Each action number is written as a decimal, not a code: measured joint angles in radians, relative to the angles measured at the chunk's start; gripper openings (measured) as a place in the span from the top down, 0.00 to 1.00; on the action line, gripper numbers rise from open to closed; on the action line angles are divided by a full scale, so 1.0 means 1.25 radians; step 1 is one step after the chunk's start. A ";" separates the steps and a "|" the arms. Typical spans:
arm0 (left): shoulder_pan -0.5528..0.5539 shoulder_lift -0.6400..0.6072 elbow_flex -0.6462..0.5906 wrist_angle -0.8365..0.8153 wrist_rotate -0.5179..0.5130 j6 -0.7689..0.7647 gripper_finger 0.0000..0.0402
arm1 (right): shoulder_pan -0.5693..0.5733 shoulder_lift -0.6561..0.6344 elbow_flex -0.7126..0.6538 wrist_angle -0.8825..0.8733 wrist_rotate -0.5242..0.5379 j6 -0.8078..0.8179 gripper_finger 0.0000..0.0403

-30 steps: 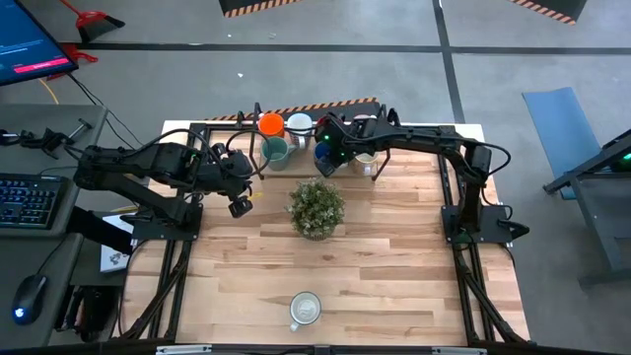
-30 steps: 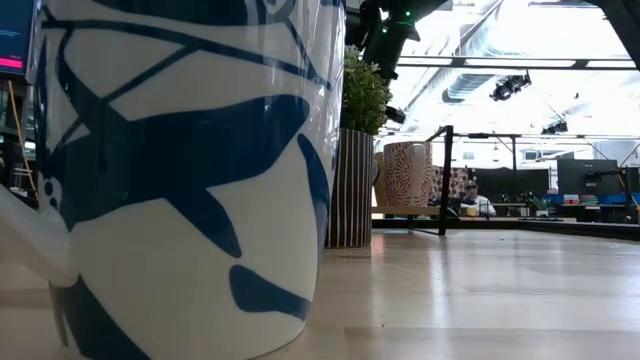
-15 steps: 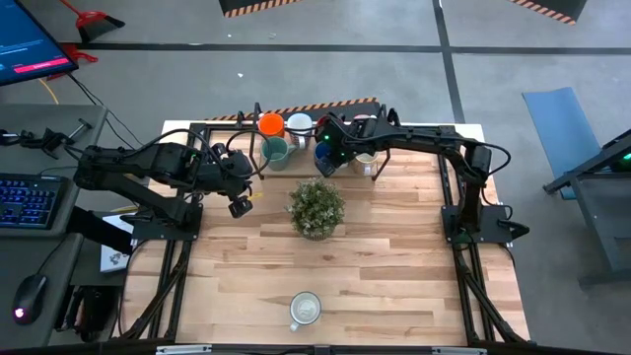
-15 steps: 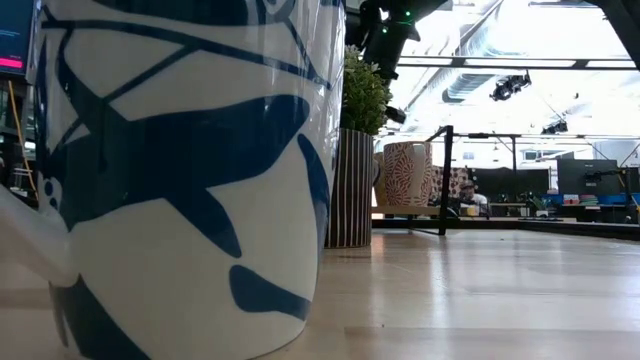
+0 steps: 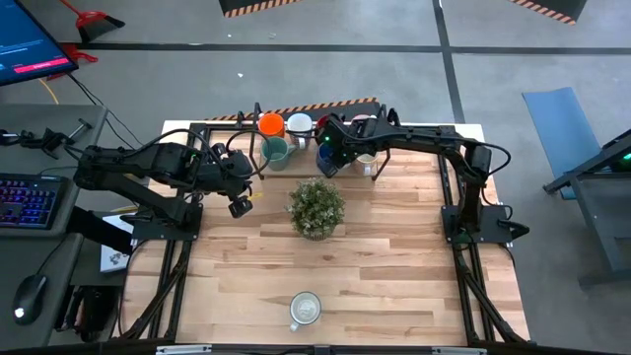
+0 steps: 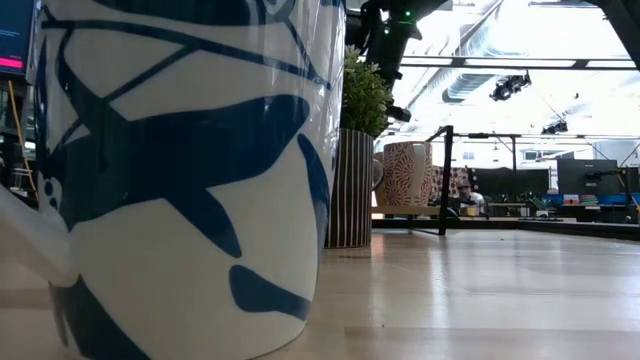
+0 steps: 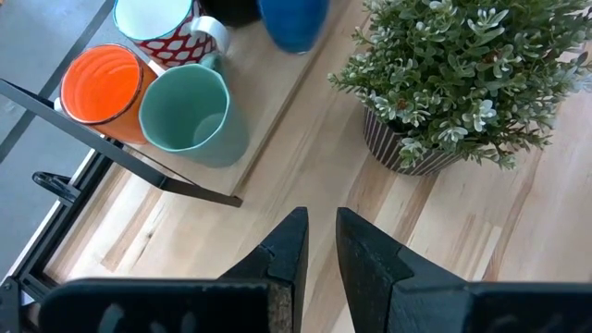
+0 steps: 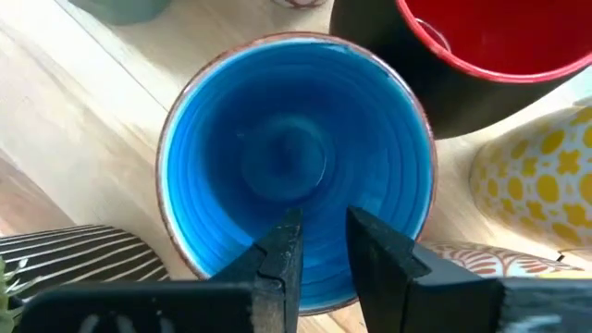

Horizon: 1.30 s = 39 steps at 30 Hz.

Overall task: Place coffee mugs
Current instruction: Adjust the mugs on the shelf

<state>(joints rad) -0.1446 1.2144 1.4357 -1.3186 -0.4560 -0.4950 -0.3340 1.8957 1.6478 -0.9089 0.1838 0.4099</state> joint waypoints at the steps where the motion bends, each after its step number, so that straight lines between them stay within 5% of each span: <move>1: 0.000 0.000 0.000 0.000 0.000 0.000 0.88 | 0.000 0.000 0.000 0.000 0.001 0.000 0.81; 39: 0.000 0.000 0.000 0.000 0.000 0.000 0.88 | 0.000 -0.001 0.000 0.000 0.024 -0.024 0.81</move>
<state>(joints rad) -0.1447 1.2144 1.4357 -1.3186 -0.4561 -0.4953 -0.3340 1.8946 1.6478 -0.9092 0.2133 0.3796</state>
